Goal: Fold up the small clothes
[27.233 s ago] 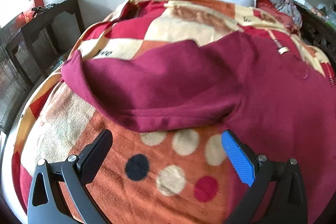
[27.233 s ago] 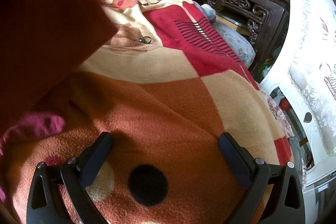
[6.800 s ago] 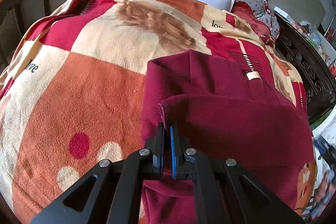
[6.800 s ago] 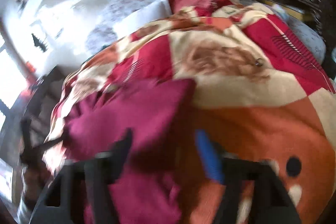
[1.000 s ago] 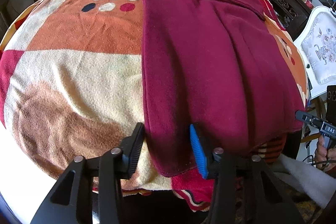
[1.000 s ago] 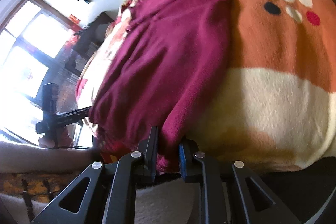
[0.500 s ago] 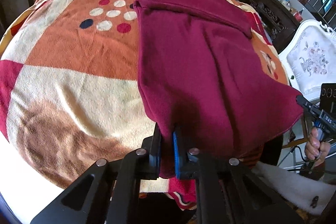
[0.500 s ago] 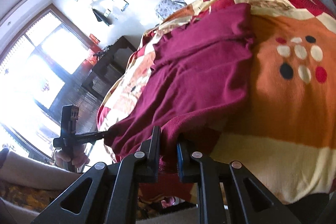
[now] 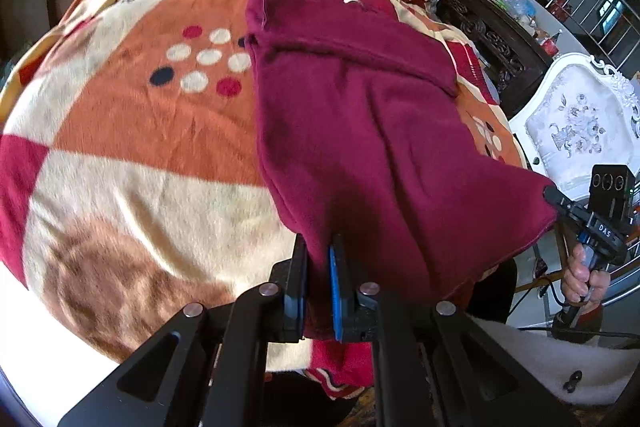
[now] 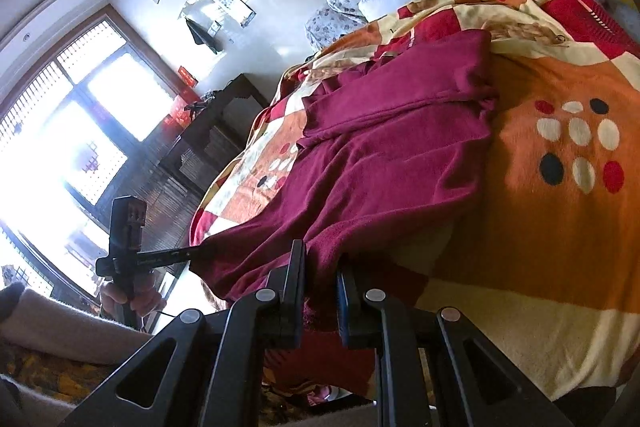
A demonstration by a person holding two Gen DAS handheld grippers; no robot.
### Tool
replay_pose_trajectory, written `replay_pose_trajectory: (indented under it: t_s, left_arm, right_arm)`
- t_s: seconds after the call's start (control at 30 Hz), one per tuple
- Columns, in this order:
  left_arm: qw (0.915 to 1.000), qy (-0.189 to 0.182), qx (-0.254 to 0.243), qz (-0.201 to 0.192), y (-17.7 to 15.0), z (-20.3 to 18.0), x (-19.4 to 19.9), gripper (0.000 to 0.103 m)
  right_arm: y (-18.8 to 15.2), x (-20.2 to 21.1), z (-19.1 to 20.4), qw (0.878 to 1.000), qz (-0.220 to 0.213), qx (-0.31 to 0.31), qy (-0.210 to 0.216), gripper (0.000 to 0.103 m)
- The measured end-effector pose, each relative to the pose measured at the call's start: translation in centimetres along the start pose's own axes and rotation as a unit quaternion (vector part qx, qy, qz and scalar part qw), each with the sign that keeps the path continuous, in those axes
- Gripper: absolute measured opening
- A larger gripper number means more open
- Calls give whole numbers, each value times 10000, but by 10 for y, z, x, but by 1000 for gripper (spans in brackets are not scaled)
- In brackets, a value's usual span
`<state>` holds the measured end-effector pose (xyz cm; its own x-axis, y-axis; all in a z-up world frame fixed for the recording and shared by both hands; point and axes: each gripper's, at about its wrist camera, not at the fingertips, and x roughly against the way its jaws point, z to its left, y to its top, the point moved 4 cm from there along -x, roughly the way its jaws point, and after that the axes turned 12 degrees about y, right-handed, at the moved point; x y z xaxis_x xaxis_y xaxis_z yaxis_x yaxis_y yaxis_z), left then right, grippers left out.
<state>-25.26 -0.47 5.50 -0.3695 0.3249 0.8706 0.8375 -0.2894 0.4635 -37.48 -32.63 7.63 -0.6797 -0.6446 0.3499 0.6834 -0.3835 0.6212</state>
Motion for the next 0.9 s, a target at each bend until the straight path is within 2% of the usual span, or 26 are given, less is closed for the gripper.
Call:
replay_pose_trajectory:
  t_s: [0.17,0.3,0.53,0.9]
  left_arm:
    - [10000,27,24,-11,9,1,-4,9]
    - [9998,108,24,-164,25,-1,-4,9]
    - [9974,405,-20,-604,76,-3,-4,9]
    - [9940,710,-54,-824,141,-1,-29,9]
  right_arm:
    - [8,1,-3,10000,-78,-5,3,14]
    - [26,-3,-6,9998,-180,56,-37,14]
    - [71,-14,-12,9987,-371,266,-209,14]
    - [118,-40,-40,9974,-414,161,-569,14]
